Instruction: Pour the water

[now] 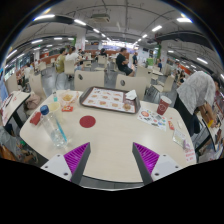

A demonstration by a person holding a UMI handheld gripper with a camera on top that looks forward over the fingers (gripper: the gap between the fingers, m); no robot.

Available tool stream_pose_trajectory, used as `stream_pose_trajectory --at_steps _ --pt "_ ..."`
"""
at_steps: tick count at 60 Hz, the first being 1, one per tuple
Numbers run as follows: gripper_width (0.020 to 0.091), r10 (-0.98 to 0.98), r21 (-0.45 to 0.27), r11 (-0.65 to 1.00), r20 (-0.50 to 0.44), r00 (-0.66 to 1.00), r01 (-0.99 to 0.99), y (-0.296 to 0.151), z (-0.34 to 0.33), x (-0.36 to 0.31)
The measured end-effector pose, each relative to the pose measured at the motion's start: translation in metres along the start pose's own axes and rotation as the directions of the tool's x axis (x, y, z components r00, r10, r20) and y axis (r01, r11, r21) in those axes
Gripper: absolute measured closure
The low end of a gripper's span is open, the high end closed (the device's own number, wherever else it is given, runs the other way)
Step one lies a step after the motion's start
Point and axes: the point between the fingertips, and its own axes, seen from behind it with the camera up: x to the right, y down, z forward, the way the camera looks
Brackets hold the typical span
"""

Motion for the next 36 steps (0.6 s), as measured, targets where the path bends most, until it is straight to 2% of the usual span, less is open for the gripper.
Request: stream_pose_trajectory --at_steps 16,29,36 --pt "0.0248 0.034 -0.033 0.999 -0.037 0.999 -0.035 0.029 -0.003 -0.026" --pt "0.0248 0.081 -0.049 0.996 0.002 0.997 -0.081 0.065 -0.004 -0.117" --pt "0.0251 0.107 -0.028 0.994 0.035 0.994 -0.106 0.061 0.010 -0.171"
